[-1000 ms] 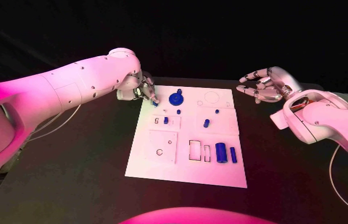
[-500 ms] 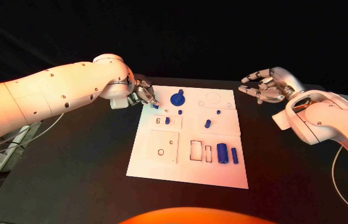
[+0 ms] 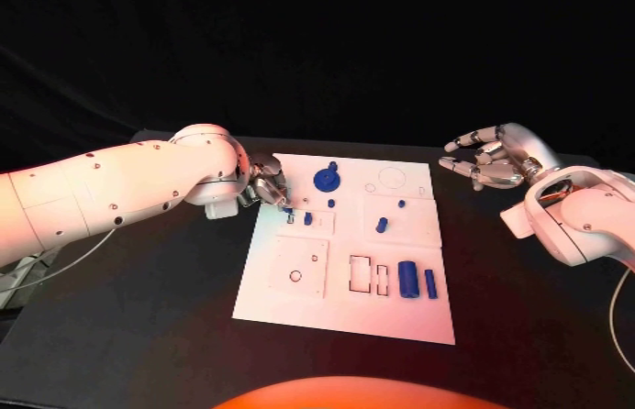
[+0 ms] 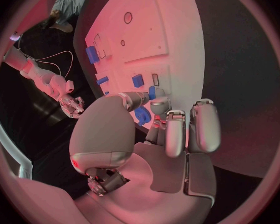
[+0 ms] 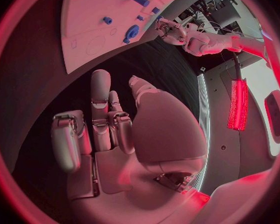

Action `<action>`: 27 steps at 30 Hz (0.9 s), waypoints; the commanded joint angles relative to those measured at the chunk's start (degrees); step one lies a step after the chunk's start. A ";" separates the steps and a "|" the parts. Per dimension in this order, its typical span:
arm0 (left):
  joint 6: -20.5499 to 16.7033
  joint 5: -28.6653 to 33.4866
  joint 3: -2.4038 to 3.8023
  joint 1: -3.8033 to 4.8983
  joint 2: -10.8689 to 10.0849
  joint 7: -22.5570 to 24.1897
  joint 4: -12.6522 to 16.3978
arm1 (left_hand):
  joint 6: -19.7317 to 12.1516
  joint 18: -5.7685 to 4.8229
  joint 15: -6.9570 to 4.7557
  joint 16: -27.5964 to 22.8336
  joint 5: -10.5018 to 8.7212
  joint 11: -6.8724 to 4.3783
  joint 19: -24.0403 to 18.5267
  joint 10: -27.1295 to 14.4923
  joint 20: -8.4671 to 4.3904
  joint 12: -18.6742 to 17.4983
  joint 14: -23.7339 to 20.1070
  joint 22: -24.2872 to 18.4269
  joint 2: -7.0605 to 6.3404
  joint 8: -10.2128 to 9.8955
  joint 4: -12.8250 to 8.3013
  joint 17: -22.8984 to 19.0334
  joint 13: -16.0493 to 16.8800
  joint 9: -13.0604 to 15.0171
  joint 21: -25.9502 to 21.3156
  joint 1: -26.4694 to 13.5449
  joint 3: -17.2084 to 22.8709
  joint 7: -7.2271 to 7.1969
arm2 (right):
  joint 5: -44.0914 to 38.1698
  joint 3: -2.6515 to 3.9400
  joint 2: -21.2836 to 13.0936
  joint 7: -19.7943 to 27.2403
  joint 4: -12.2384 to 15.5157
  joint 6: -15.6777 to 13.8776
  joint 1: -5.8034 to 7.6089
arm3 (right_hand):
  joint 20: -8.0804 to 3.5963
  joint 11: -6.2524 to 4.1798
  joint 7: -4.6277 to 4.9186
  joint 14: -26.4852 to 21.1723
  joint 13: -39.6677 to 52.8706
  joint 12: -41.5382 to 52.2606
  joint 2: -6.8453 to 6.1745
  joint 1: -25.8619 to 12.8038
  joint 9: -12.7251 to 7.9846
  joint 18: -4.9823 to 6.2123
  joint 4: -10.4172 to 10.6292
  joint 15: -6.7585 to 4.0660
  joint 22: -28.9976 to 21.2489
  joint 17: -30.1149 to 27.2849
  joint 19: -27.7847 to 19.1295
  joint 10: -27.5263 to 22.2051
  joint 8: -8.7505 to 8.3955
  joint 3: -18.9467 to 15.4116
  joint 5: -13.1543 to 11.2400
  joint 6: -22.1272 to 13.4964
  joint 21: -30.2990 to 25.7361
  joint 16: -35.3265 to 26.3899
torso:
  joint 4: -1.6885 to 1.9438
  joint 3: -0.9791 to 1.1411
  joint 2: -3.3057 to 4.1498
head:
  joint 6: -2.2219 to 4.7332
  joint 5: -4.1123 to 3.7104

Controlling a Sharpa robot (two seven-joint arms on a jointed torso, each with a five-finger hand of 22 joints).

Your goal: Assemble the parts on the task board

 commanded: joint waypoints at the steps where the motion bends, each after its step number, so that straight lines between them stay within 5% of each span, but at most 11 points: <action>1: -0.44 -3.28 -0.01 -0.38 0.04 0.71 0.55 | 0.13 -0.50 -0.40 0.37 0.24 -0.02 0.07 0.45 -0.24 0.26 5.95 0.11 0.22 0.53 -7.91 15.09 0.14 0.24 0.28 -0.46 8.34 -0.50 | -0.24 -0.01 0.02 0.51 0.03 0.59 -0.08 | -0.09 -0.33 -0.10 -0.17 13.01 -0.31 0.21 -0.35 0.07 0.07 0.33 -0.26 14.01 -0.05 4.96 3.96 0.20 -0.02 0.37 0.39 -0.35 0.24 | -0.12 0.07 0.05 | -0.15 0.14; 27: 2.79 -5.42 -0.12 -1.08 0.42 0.37 1.32 | 0.36 -0.52 -0.59 0.37 0.65 -0.24 0.14 1.28 -0.38 1.02 5.95 0.23 -0.34 1.30 -8.46 15.09 1.08 0.31 0.32 -1.03 9.52 -0.72 | -0.24 -0.01 -0.07 0.55 0.15 0.59 -0.14 | -0.09 -0.33 -0.10 -0.17 13.01 -0.31 0.21 -0.35 0.07 0.07 0.33 -0.26 14.01 -0.05 4.96 3.96 0.20 -0.02 0.37 0.39 -0.35 0.24 | -0.03 0.08 0.01 | -0.85 0.04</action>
